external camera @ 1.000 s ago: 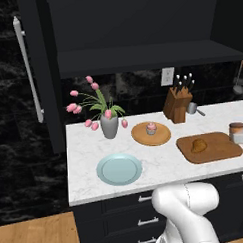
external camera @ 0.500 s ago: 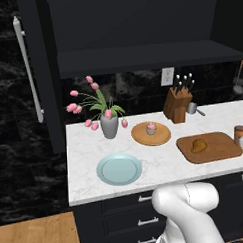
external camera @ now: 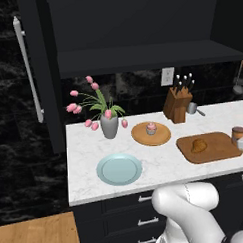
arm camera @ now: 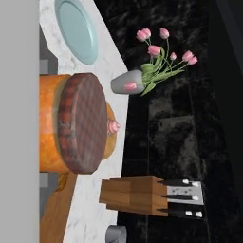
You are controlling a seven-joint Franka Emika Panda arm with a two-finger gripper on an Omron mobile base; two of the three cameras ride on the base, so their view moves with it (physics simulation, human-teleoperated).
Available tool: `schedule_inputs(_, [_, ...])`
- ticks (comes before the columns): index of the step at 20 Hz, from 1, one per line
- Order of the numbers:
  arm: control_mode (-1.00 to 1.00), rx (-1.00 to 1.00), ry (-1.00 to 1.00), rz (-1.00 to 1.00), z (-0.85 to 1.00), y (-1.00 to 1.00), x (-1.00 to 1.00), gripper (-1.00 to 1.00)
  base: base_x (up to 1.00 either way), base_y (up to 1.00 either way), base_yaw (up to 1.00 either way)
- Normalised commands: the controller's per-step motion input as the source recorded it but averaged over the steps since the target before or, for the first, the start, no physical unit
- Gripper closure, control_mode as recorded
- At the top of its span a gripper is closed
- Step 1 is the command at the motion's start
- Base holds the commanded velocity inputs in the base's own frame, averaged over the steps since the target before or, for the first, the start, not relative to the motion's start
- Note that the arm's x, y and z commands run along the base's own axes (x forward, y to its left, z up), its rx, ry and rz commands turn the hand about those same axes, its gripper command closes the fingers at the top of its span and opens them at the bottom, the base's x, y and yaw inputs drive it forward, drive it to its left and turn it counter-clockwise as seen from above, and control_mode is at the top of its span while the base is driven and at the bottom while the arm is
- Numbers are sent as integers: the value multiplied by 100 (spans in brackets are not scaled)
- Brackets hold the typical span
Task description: From the different types of pastries on the counter, select a croissant and place it on the cutting board. Then retrieve a jar of jam from the cabinet and place it alongside the croissant on the cutting board.
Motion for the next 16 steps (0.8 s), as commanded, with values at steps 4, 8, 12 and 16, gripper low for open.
schedule_inputs(4, [-100,0,-5,4,-27,-2,4,100,0,0,0])
schedule_inputs(8, [-100,0,-3,3,-17,0,16,100,0,0,0])
schedule_inputs(12, [-100,0,-2,4,-12,0,27,100,0,0,0])
schedule_inputs(16, [-100,0,-3,3,-17,-15,14,100,0,0,0])
